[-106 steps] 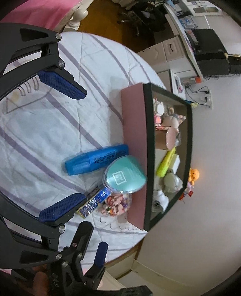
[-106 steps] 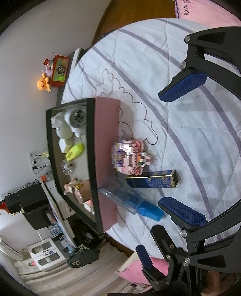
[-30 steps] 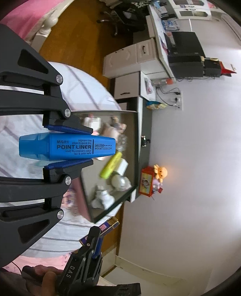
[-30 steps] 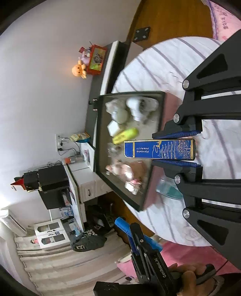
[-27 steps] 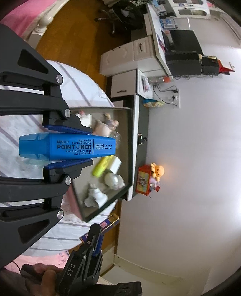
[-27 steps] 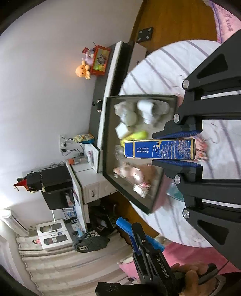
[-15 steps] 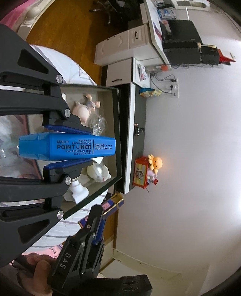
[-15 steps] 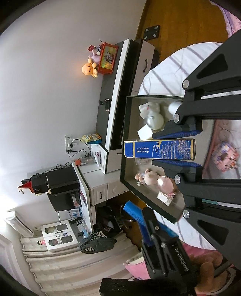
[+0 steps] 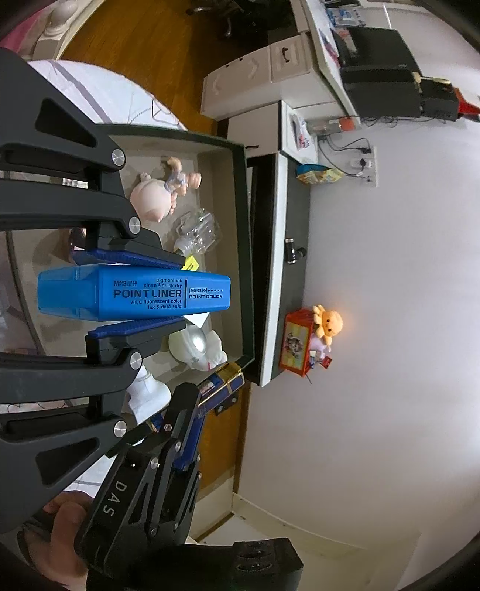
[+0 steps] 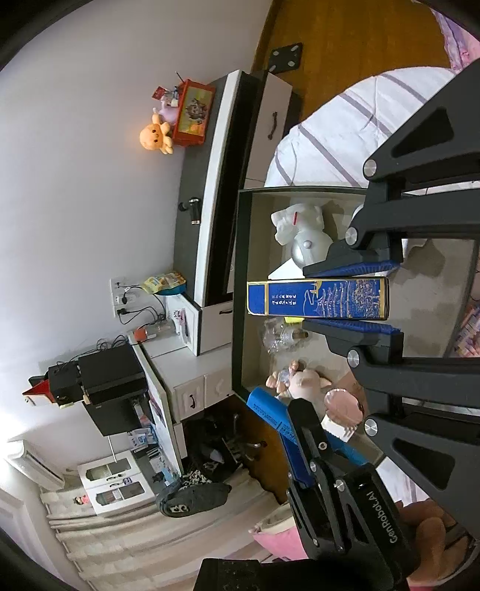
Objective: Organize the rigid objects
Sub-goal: 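Withdraw both tools from the box toward the teal case and block figure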
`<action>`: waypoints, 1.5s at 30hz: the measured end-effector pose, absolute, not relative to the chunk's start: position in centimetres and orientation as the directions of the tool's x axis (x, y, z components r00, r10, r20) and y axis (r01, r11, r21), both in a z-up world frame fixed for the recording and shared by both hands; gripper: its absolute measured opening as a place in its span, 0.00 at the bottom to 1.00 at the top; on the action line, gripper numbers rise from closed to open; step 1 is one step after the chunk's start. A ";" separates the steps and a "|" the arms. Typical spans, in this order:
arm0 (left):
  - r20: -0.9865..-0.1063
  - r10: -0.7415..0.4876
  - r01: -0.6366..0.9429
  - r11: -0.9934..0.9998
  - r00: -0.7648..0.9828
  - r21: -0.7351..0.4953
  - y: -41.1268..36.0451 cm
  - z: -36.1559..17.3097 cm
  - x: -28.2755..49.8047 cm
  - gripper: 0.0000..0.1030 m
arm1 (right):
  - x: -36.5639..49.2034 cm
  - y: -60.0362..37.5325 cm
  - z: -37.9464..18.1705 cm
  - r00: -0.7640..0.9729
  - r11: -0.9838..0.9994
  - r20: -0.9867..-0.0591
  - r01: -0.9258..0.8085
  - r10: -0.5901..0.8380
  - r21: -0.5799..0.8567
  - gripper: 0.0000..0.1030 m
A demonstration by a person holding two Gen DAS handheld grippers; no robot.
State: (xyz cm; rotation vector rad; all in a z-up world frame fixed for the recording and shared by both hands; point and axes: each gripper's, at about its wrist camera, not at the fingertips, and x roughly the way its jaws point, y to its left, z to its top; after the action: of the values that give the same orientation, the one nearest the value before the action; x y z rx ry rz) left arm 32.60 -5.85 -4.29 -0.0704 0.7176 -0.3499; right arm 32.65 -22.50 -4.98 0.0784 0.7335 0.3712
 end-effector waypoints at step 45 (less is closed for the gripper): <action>-0.534 -0.199 0.164 0.980 0.822 -0.112 -0.5 0.7 16.8 1.00 | 19.9 -23.9 -0.6 0.790 0.954 -0.541 -0.191 0.288 0.230 1.00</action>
State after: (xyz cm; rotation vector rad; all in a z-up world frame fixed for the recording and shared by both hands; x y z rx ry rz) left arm 16.77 -0.52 0.68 -0.0617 0.5741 -0.1931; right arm 19.87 -23.93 -0.58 0.1666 0.6076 0.2587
